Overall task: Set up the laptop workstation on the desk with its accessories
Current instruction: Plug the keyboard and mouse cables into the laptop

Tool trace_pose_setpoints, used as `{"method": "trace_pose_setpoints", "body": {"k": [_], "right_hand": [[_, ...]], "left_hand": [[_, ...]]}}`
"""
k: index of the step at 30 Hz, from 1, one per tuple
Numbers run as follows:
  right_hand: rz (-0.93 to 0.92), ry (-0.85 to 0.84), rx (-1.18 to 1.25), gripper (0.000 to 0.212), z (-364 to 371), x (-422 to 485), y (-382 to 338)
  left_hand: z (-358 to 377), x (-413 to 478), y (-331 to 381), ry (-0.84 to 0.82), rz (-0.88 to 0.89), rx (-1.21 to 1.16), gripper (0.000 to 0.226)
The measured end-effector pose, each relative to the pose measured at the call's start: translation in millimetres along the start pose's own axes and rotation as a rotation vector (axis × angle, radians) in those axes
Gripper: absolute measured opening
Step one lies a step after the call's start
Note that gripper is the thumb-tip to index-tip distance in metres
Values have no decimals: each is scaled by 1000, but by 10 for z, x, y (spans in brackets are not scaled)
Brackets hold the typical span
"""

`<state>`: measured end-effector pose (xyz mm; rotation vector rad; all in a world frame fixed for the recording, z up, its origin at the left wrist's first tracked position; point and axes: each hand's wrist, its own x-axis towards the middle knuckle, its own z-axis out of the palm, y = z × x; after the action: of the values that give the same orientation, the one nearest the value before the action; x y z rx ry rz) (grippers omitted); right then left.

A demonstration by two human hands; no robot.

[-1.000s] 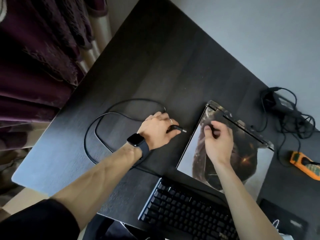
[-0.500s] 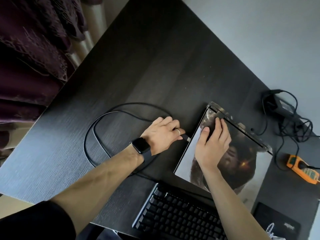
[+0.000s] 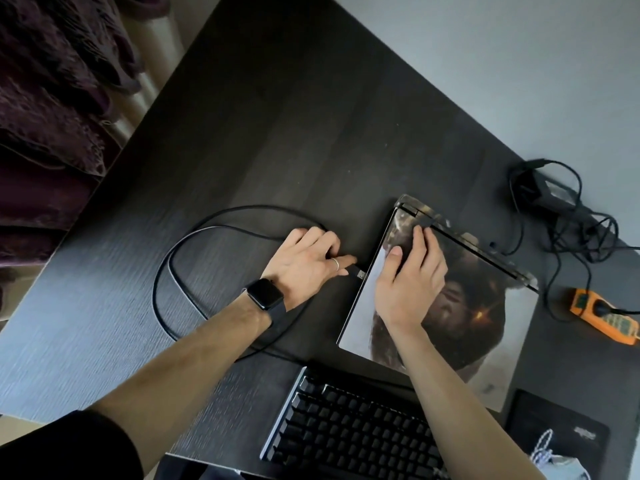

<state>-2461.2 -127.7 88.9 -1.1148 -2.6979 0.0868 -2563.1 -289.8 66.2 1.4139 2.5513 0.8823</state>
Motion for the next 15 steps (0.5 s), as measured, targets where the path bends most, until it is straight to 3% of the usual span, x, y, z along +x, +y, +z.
{"method": "trace_pose_setpoints", "body": {"k": [3, 12, 15], "right_hand": [[-7, 2, -21, 46, 12, -4, 4], [15, -5, -38, 48, 3, -17, -12], [24, -4, -34, 48, -4, -18, -22]], "left_hand": [[5, 1, 52, -11, -5, 30, 32], [-40, 106, -39, -58, 306, 204, 33], [-17, 51, -13, -39, 274, 186, 42]]}}
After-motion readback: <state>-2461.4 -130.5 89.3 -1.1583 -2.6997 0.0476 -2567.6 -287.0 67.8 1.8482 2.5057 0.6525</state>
